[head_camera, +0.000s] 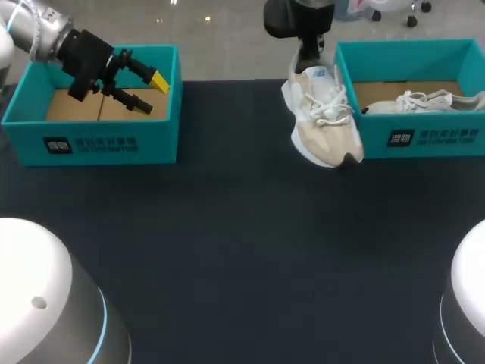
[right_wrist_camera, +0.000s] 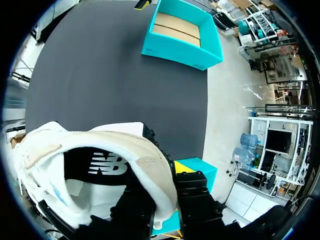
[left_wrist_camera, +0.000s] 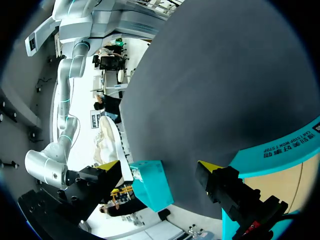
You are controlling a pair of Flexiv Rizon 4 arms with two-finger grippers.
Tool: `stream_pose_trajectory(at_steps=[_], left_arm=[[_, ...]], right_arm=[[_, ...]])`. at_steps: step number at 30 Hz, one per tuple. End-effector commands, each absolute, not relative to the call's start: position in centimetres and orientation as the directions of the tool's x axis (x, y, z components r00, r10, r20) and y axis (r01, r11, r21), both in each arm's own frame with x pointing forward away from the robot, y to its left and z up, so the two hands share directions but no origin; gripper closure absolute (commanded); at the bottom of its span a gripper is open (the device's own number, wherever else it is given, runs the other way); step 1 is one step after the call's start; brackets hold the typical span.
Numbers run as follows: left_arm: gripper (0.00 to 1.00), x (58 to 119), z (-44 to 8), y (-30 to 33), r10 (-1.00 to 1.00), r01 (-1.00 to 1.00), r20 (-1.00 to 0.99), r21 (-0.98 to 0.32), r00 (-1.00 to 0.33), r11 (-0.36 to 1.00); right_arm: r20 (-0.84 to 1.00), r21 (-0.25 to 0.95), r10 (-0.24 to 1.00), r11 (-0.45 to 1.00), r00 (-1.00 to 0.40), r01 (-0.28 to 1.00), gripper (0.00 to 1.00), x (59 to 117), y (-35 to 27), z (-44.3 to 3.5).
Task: Take the shoe out of the shoebox, open the shoe tongue, remove and reinsert the insole, then place the shoe into the shoebox
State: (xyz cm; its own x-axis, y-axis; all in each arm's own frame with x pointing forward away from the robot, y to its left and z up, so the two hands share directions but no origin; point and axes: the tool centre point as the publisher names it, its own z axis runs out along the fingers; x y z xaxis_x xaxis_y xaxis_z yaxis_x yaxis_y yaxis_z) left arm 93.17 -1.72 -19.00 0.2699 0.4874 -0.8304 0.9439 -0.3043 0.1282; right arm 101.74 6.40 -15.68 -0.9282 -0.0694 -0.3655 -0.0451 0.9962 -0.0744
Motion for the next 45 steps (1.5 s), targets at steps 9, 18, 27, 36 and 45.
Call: stream_pose_trajectory(at_steps=[9, 18, 27, 36, 45], left_arm=[[0.00, 93.1, -19.0, -1.7, 0.490, 0.944, -0.829, 0.128, 0.271, -0.305], [0.00, 93.1, -19.0, -1.7, 0.490, 0.944, -0.829, 0.128, 0.271, -0.305], [0.00, 93.1, -19.0, -1.7, 0.490, 0.944, -0.829, 0.128, 0.271, -0.305], [0.00, 93.1, -19.0, -1.7, 0.490, 0.944, -0.829, 0.128, 0.271, -0.305], [0.00, 93.1, -19.0, -1.7, 0.490, 0.944, -0.829, 0.128, 0.271, -0.305]], right_arm=[[-0.368, -0.105, -0.035, 0.994, -0.929, 0.004, 1.00, 104.7, 1.8, -15.8], [-0.368, -0.105, -0.035, 0.994, -0.929, 0.004, 1.00, 104.7, 1.8, -15.8], [-0.380, -0.105, -0.002, 0.994, -0.925, 0.041, 1.00, 106.4, -1.0, -15.6], [-0.386, -0.092, -0.028, 0.996, -0.922, 0.008, 1.00, 111.1, -8.7, -14.2], [-0.288, -0.141, -0.057, 0.990, -0.956, -0.016, 1.00, 113.2, -13.9, -14.0]])
